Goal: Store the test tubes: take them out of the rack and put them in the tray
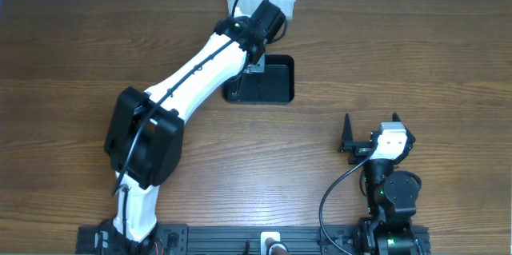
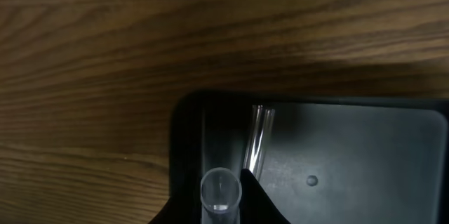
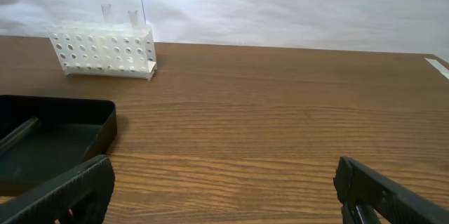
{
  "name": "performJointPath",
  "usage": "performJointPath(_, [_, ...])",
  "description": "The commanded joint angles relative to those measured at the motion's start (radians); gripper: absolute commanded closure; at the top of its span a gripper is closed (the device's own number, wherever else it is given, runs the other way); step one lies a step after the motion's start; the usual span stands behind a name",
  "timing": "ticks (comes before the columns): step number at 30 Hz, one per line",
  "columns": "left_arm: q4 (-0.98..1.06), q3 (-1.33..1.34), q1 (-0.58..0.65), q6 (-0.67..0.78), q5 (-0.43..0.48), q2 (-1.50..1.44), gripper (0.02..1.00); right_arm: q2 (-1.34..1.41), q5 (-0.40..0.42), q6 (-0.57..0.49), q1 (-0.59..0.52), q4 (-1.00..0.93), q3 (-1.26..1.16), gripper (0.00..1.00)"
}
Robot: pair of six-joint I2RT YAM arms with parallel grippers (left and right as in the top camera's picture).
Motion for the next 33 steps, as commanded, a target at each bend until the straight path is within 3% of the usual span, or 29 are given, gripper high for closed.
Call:
performJointPath(1, [0.002, -0.005, -0.003, -0.018, 0.012, 0.024, 0.919, -0.003, -0.007, -0.005, 0.005, -0.004, -0.006, 0.007])
performJointPath(6, [0.010, -0.005, -0.003, -0.018, 0.014, 0.037, 0.879, -0.003, -0.007, -0.005, 0.005, -0.004, -0.006, 0.007])
performJointPath(9, [0.021, -0.005, -0.003, -0.018, 0.012, 0.039, 0.722, -0.003, -0.007, -0.005, 0.005, -0.004, -0.006, 0.009])
performJointPath(11, [0.026, -0.005, -0.003, -0.018, 0.005, 0.035, 0.702, -0.003, -0.007, -0.005, 0.005, -0.004, -0.006, 0.009])
performJointPath(15, [0.047, -0.005, -0.003, -0.018, -0.033, -0.011, 0.538, -0.003, -0.007, -0.005, 0.005, -0.004, -0.006, 0.009])
performJointPath(21, [0.143, -0.005, 0.021, 0.027, -0.143, -0.173, 0.384, -0.003, -0.007, -0.005, 0.005, -0.004, -0.006, 0.007])
performJointPath(26, [0.292, -0.005, 0.107, 0.215, -0.140, -0.304, 0.340, -0.003, -0.007, -0.005, 0.005, -0.004, -0.006, 0.009])
performJointPath(33, [0.415, -0.056, 0.242, 0.384, -0.057, -0.428, 0.338, -0.003, -0.007, -0.005, 0.005, -0.004, -0.006, 0.007])
